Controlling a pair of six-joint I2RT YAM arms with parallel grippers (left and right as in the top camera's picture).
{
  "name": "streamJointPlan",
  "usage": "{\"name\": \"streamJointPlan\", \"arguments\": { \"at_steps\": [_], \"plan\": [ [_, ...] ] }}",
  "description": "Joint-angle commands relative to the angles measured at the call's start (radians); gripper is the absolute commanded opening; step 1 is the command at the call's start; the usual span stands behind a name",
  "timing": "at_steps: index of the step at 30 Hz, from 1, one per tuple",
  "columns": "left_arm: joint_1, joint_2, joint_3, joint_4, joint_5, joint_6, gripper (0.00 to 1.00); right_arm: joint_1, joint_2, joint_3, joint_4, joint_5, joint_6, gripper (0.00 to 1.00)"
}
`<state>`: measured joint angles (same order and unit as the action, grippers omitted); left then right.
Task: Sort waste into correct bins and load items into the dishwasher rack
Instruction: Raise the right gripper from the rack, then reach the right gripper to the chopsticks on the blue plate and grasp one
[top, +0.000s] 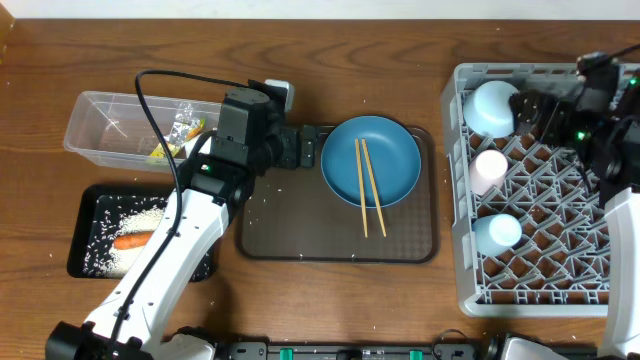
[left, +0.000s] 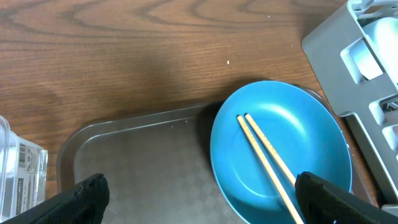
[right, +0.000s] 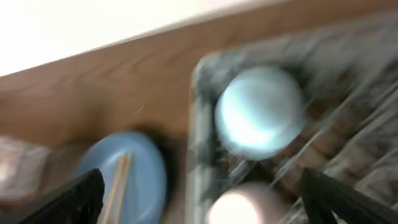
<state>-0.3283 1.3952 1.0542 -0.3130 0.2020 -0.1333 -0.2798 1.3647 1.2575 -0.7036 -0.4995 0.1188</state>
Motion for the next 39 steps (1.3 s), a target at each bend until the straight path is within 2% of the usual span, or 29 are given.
{"name": "streamJointPlan", "arguments": {
  "at_steps": [1,5,9,13,17,20,26,35,39],
  "plan": [
    [0.005,-0.008,-0.002,0.002,-0.013,0.002,0.98,0.004,-0.004,0.003,-0.102,-0.171,0.189,0.99],
    [0.005,-0.008,-0.002,0.005,-0.012,0.002,0.98,0.051,0.002,0.002,-0.207,-0.165,0.194,0.99],
    [0.005,-0.008,-0.002,0.005,-0.012,0.002,0.98,0.183,0.002,0.002,-0.241,-0.076,0.166,0.67],
    [0.005,-0.008,-0.002,0.004,-0.012,0.002,0.98,0.342,0.002,0.002,-0.203,0.087,0.171,0.50],
    [0.005,-0.008,-0.002,0.006,-0.013,0.002,0.98,0.507,0.010,0.002,-0.157,0.307,0.245,0.50],
    [0.005,-0.008,-0.002,0.040,-0.021,0.002,0.98,0.589,0.024,0.002,-0.139,0.381,0.279,0.49],
    [0.015,-0.008,-0.001,0.046,-0.181,0.001,0.98,0.725,0.111,0.002,-0.088,0.447,0.285,0.49],
    [0.107,-0.008,-0.002,0.027,-0.188,-0.122,0.98,0.798,0.317,0.002,-0.048,0.522,0.285,0.49],
    [0.115,-0.008,-0.002,0.026,-0.188,-0.130,0.98,0.798,0.381,0.002,-0.048,0.513,0.285,0.49]
  ]
}}
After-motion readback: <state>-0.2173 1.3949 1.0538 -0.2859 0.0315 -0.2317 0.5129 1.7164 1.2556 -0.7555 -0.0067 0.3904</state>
